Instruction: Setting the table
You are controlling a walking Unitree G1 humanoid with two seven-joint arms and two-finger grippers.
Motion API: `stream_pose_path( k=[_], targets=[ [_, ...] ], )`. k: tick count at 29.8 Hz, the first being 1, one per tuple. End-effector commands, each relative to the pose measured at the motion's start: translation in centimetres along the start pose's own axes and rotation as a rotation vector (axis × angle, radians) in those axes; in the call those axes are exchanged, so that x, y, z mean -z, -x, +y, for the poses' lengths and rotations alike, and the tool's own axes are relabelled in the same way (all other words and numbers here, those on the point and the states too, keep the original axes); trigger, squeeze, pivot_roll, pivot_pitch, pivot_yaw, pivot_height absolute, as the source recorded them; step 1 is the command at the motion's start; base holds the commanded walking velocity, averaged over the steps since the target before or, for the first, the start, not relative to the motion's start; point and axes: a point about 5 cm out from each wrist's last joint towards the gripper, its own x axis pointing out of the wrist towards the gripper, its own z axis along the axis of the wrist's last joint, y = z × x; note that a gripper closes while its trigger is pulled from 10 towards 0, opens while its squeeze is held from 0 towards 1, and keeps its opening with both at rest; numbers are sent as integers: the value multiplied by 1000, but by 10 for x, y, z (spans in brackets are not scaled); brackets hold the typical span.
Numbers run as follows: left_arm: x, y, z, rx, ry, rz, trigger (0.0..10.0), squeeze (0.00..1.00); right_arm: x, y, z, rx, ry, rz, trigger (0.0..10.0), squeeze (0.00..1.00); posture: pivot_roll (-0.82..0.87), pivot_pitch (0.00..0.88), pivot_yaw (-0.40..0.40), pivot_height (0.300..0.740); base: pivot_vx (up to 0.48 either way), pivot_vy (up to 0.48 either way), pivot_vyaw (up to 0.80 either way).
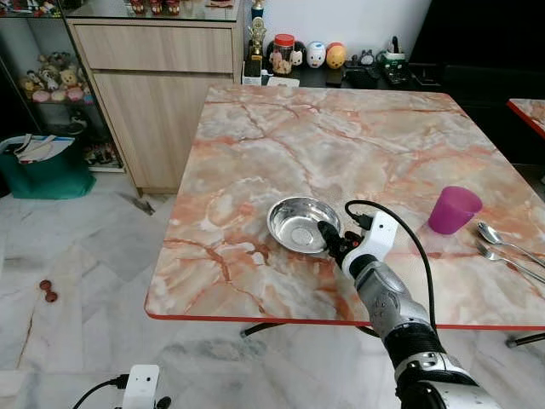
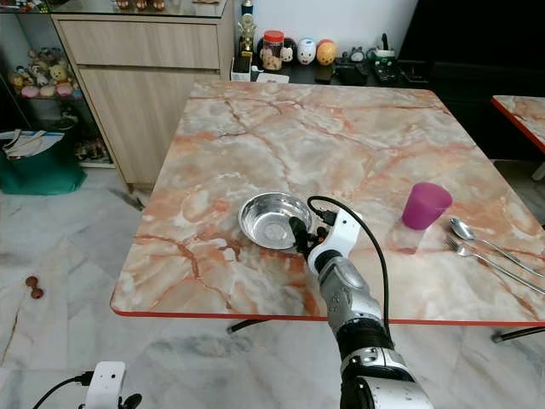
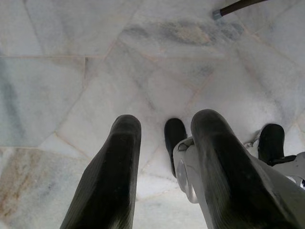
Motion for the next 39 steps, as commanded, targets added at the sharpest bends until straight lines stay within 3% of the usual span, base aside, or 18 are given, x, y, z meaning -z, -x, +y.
stream_pose_path(
  k=[1,13,22,23,24,26,39],
  targets=[
    [3,1,0,-2,7,13,10000,0,-6,-3,7,-27,-2,-7,10000,0,-15,0,-58,740,0,0,0],
    [8,3,7,-8,15,22,10000,0,-3,-4,6,-18,10,16,10000,0,-16,0,-59,740,0,0,0],
    [10,3,4,-4,15,32,10000,0,-2,-4,6,-18,10,23,10000,0,-14,0,-60,740,0,0,0],
    [11,3,4,-5,15,32,10000,0,-1,-4,6,-19,9,24,7451,0,-14,0,-60,740,0,0,0],
    [12,3,6,-6,15,34,10000,0,-1,-4,6,-21,11,25,3373,0,-14,0,-60,740,0,0,0],
    [13,4,11,-12,16,34,10000,0,-1,-5,8,-26,9,24,275,0,-13,0,-60,740,0,0,0],
    [6,3,16,-9,24,16,10000,0,-1,-5,9,-32,12,22,0,0,-16,0,-59,740,0,0,0]
  ],
)
